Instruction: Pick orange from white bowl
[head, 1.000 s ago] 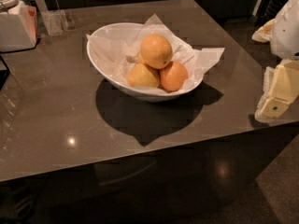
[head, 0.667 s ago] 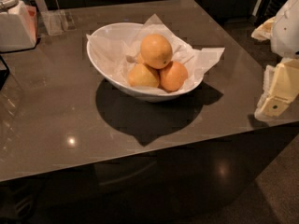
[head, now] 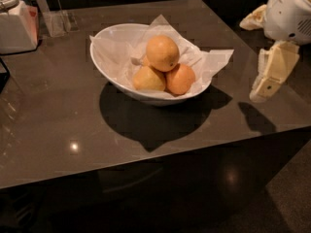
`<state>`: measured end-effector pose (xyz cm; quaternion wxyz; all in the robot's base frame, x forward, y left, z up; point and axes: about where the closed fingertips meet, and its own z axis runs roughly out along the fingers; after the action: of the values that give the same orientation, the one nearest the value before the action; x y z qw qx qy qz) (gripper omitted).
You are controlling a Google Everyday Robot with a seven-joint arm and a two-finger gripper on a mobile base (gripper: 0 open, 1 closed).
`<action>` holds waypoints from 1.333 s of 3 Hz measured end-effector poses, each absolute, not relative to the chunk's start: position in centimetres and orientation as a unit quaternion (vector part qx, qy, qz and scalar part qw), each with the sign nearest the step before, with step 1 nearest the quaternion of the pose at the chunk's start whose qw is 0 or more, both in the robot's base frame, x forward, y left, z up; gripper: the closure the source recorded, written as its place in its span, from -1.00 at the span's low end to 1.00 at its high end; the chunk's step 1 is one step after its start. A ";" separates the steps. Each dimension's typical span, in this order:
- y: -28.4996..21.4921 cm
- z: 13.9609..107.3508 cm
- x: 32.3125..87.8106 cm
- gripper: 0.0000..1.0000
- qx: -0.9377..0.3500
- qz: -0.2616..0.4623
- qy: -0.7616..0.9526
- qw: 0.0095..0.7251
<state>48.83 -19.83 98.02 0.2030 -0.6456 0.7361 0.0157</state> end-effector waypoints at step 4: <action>-14.3 98.2 57.7 -1.00 -0.683 0.110 0.668 0.274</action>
Offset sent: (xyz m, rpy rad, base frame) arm 0.0985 0.0640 0.0225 0.2503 0.0036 0.2749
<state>57.66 -14.30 98.17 0.2742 -0.6830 0.6681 0.1097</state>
